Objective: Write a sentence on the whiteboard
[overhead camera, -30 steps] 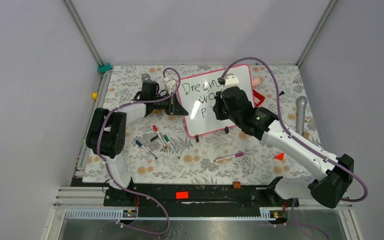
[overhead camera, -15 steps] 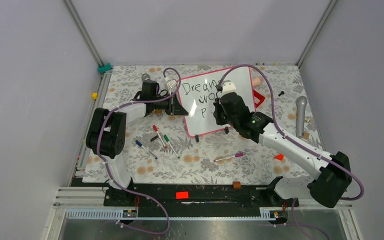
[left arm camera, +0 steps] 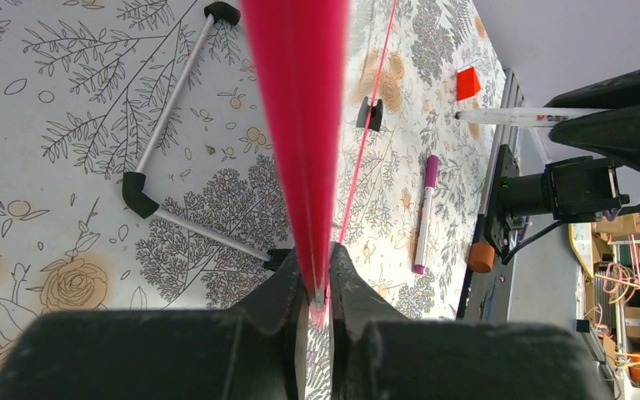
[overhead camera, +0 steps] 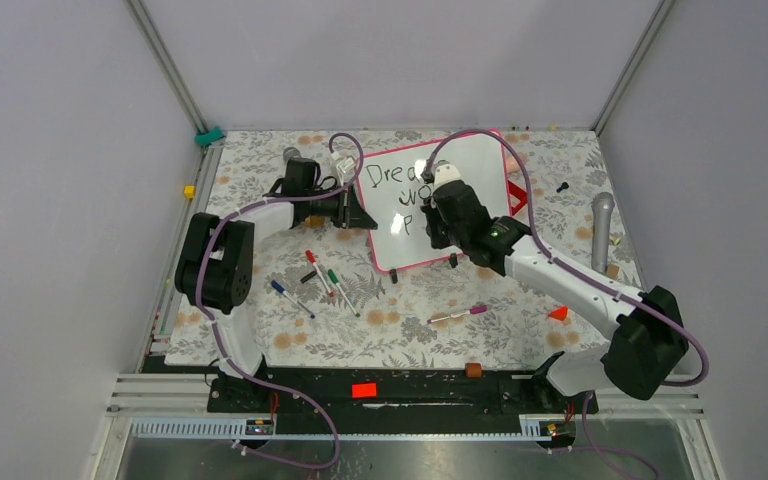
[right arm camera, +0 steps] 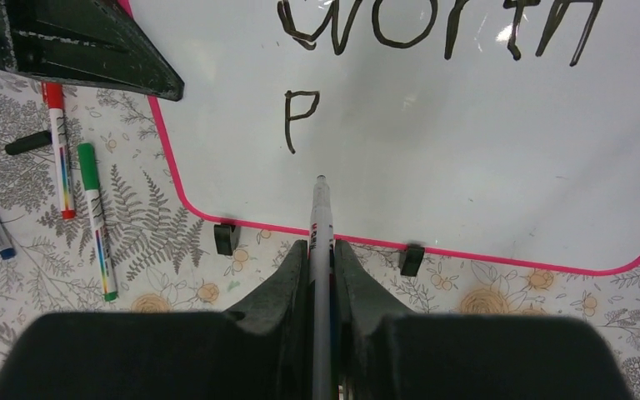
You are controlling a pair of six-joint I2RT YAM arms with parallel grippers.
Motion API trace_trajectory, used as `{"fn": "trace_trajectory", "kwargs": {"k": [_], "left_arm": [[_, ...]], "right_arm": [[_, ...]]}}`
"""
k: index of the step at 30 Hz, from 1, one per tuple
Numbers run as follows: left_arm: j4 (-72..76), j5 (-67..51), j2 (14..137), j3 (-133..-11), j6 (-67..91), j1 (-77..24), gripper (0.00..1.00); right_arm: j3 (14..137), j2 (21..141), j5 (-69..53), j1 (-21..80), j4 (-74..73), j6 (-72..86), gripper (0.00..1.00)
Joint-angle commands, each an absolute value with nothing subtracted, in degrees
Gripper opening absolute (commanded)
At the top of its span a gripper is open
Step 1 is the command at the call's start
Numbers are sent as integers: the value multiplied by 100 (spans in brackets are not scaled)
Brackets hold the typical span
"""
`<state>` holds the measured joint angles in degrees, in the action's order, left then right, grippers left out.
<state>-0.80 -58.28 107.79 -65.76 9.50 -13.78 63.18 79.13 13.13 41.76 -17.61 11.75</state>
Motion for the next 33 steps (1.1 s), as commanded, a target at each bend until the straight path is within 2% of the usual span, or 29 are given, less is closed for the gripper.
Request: {"fn": "trace_trajectory", "kwargs": {"k": [1, 10, 33], "left_arm": [[-1021, -4344, 11369, -6408, 389, -1586, 0], [-1027, -4300, 11365, -6408, 413, -1589, 0], [-1125, -4317, 11419, -6471, 402, -1579, 0]], "right_arm": [[6403, 8191, 1556, 4114, -1299, 967, 0], [6704, 8657, 1701, 4056, -1011, 832, 0], [6995, 8908, 1575, 3933, -711, 662, 0]]}}
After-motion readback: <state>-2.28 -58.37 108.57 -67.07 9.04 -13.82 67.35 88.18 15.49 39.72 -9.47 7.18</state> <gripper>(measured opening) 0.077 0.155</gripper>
